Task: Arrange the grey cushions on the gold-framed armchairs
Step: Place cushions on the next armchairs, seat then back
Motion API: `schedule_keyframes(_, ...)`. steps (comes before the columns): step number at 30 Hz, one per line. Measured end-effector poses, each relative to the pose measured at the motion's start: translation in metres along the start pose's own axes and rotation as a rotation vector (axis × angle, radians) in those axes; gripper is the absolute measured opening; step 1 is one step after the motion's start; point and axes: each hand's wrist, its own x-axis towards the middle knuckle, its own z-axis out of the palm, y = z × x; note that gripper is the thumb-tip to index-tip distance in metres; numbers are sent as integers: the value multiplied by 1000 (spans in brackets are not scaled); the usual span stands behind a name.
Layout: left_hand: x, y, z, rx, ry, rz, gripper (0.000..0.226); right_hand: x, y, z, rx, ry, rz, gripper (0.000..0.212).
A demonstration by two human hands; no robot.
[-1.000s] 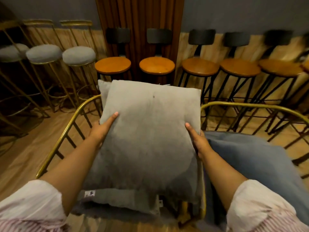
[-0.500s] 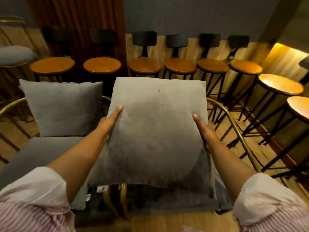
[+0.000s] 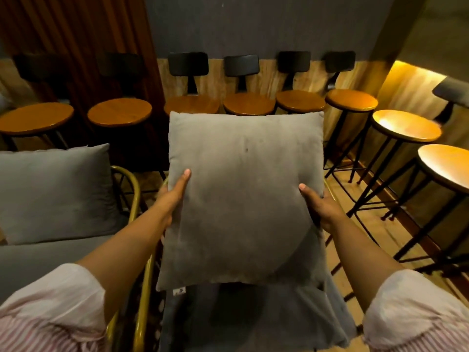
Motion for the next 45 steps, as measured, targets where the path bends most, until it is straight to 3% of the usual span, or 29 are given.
schedule_keyframes(2,22,10,19,-21,12,39,92,30,-16,2,5,-9,-3,84)
schedule_keyframes(4,48,18,36,-39,6,36,104,60,-33,7,-10,-21,-4,105)
schedule_keyframes(6,81,23,53,-34,12,28,98,96,-47,15,-35,-21,-34,126)
schedule_keyframes(12,170,30,86,40,-22,106,103,203,-43,34,19,-6,-47,103)
schedule_keyframes(14,192,26,93,75,-24,136,100,226,-35,39,28,-21,-18,112)
schedule_keyframes(18,236,4,106,127,11,155,97,271,-8,48,34,33,-29,97)
schedule_keyframes(21,259,-22,113,163,79,158,87,290,16,54,27,37,-65,105)
schedule_keyframes(28,274,-94,115,202,87,177,81,297,83,52,36,60,-83,118)
schedule_keyframes(33,267,-125,116,286,101,163,75,289,124,49,34,93,-68,93)
schedule_keyframes(40,270,-129,113,348,133,208,69,286,119,52,17,54,-82,117)
schedule_keyframes(45,270,-126,115,347,96,89,79,292,135,50,-21,57,-50,86)
